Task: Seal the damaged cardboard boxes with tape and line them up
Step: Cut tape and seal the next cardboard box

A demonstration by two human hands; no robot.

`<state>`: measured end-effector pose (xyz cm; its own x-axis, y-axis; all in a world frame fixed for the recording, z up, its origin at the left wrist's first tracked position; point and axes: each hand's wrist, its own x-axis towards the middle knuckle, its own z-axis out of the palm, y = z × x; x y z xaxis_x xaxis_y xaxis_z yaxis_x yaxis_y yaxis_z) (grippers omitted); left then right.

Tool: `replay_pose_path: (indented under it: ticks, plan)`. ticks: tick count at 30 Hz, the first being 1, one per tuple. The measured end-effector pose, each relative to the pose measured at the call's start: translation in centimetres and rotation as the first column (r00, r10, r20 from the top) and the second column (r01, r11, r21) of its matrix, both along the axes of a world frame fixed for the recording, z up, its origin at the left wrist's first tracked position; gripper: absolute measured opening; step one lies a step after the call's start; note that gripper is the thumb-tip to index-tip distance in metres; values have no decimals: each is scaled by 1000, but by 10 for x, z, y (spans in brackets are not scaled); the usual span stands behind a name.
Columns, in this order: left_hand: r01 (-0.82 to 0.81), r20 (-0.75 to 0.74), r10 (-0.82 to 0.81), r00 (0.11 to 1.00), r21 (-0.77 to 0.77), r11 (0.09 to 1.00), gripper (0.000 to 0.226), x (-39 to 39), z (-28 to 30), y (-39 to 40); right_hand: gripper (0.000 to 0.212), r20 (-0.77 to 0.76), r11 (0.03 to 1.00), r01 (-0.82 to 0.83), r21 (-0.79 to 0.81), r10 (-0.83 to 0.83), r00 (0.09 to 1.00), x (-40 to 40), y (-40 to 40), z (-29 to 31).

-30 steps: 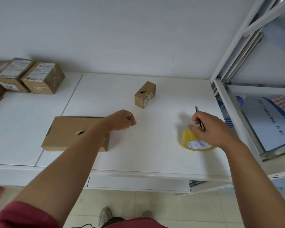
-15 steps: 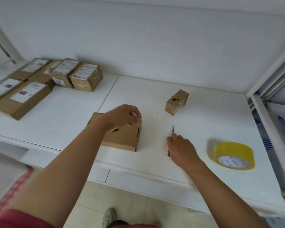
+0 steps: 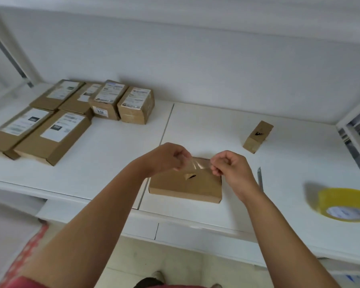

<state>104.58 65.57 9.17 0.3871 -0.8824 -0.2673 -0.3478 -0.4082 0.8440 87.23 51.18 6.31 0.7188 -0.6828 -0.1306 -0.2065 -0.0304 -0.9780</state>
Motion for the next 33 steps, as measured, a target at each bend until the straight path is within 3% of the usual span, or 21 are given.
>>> replay_pose_path:
  ticks: [5, 8, 10, 12, 26, 30, 33]
  plan:
    - [-157, -241, 141, 960, -49, 986, 10, 21, -21, 19, 13, -176, 990, -28, -140, 3, 984, 15, 19, -13]
    - [-196, -289, 190, 938, 8, 981, 21, 17, -35, 17, 14, -302, 964, -53, -260, -30, 953, 19, 25, -24]
    - [-187, -49, 191, 980, 75, 979, 11, 13, -45, 11, 12, -365, 944, -69, -321, -56, 929, 21, 25, -30]
    - [-208, 164, 189, 968, 104, 973, 11, 10, -52, 6, 15, -425, 913, -115, -391, -68, 903, 24, 23, -32]
    - [-134, 278, 77, 958, 191, 973, 22, -7, -51, 0, 13, -600, 788, -292, -542, -120, 791, 25, 29, -28]
    - [-111, 327, 52, 943, 164, 980, 26, -5, -53, 0, 15, -561, 762, -259, -594, -161, 812, 23, 31, -32]
    - [-157, 385, 91, 918, 143, 977, 25, -8, -58, 5, 31, -487, 753, -195, -628, -184, 854, 19, 35, -35]
